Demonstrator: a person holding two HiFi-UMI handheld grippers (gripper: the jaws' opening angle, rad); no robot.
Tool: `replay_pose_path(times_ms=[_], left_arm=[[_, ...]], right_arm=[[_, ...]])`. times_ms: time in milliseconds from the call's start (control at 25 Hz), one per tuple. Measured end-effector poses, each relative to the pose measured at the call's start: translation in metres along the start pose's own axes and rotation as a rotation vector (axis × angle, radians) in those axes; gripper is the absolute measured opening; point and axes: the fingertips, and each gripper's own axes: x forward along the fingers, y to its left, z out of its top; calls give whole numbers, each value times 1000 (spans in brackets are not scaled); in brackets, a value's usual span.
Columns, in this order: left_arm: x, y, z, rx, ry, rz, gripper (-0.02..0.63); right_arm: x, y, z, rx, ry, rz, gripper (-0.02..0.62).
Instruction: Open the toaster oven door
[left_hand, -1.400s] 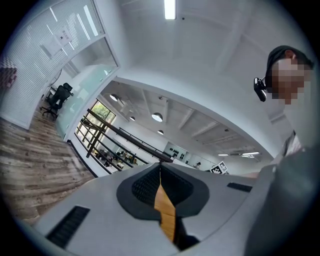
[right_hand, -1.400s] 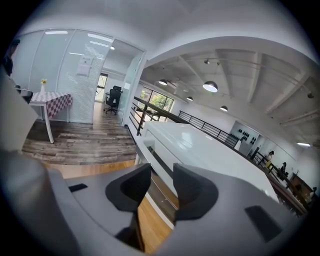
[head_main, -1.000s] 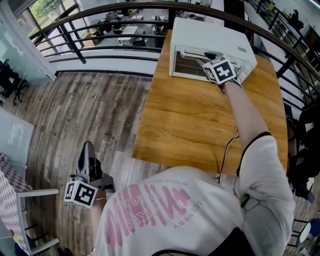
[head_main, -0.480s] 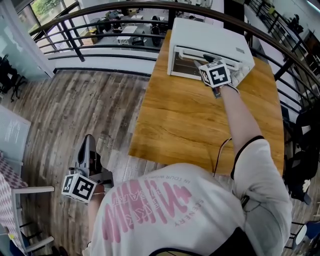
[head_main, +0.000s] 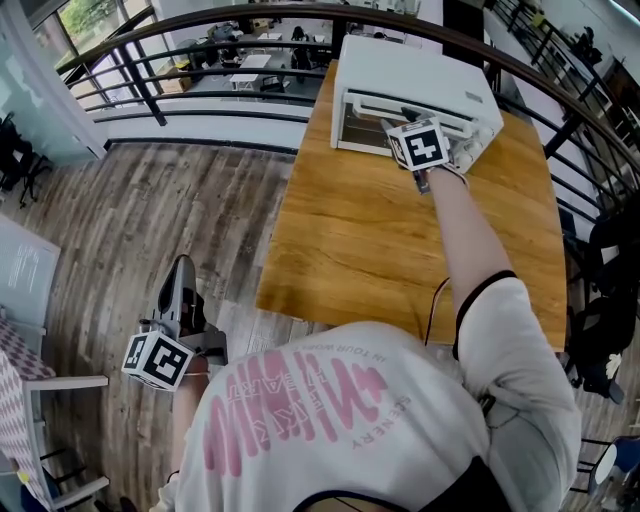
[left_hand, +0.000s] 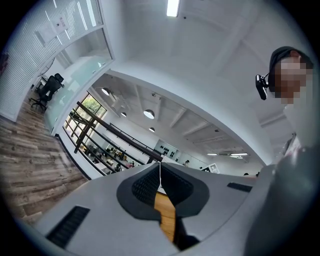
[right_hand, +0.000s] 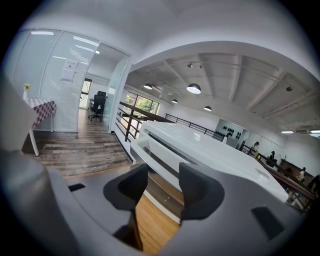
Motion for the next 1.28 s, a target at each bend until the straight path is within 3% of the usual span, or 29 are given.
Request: replay_pose_path(times_ms=[400, 840, 1280], left_arm=[[5, 10, 0, -17, 33, -21, 21], [53, 22, 17, -19, 117, -155, 21], [87, 36, 40, -16, 148, -275, 21]], right_arm=[[-4, 13, -6, 5, 11, 7, 189], [-19, 23, -11, 14, 45, -24, 189], [-28, 37, -23, 19, 67, -51, 196]])
